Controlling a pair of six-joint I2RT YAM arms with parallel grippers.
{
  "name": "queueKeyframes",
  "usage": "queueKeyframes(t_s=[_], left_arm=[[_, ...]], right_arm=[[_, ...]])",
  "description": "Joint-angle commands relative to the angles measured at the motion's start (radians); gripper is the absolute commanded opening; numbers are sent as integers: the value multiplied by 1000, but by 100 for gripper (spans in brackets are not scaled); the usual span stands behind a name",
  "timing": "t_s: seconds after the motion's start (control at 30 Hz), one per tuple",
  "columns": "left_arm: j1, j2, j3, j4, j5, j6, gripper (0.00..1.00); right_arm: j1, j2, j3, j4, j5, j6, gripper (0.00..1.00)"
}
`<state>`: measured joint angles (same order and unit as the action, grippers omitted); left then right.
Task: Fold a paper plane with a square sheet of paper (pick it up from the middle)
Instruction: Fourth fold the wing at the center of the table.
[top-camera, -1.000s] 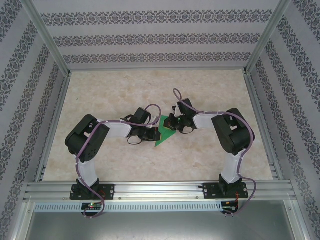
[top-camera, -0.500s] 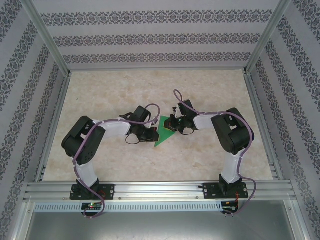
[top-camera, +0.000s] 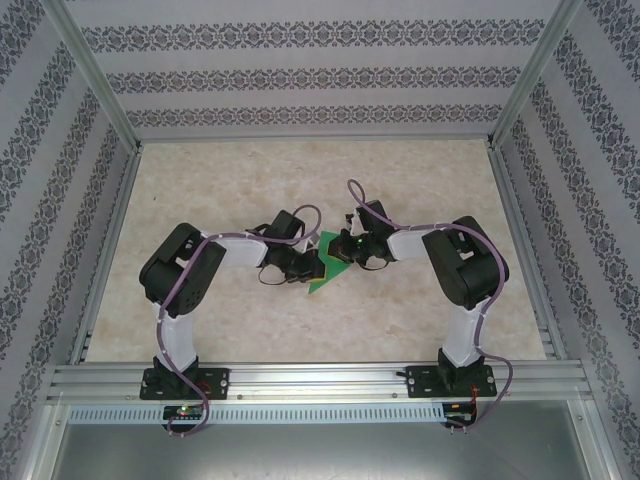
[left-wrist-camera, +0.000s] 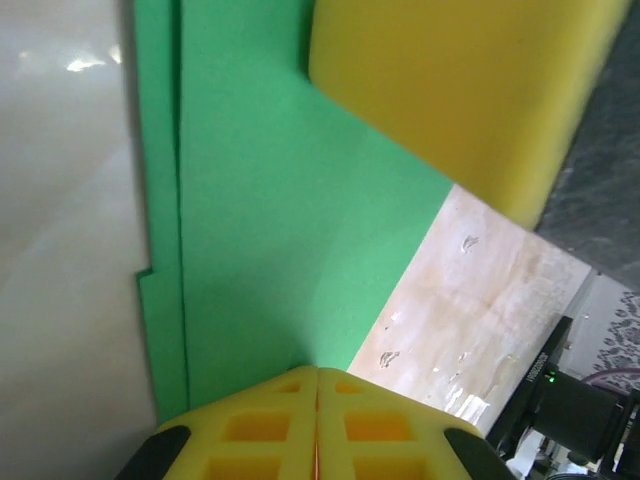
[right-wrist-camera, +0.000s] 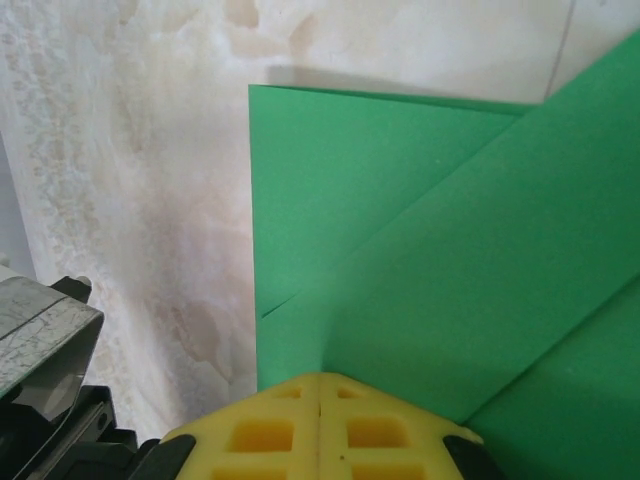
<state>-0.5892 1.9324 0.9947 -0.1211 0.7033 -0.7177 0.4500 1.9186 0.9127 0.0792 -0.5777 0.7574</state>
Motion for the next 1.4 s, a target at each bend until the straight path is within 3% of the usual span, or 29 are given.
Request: queueKeyframes(t_s=[0.0, 0.4, 0.77, 1.13, 1.37], left_arm=[[12, -6, -51, -16, 12, 5, 10], [21, -79, -218, -47, 33, 41, 10], [25, -125, -234, -128, 1, 83, 9], [25, -251, -113, -183, -129, 143, 13], [22, -308, -127, -92, -197, 44, 14]], right_arm=[[6, 70, -50, -59, 128, -26, 6], [5, 79, -36, -76, 137, -36, 7], [12, 73, -30, -86, 133, -43, 8], [23, 83, -21, -87, 112, -61, 8], [23, 88, -23, -95, 74, -107, 8]])
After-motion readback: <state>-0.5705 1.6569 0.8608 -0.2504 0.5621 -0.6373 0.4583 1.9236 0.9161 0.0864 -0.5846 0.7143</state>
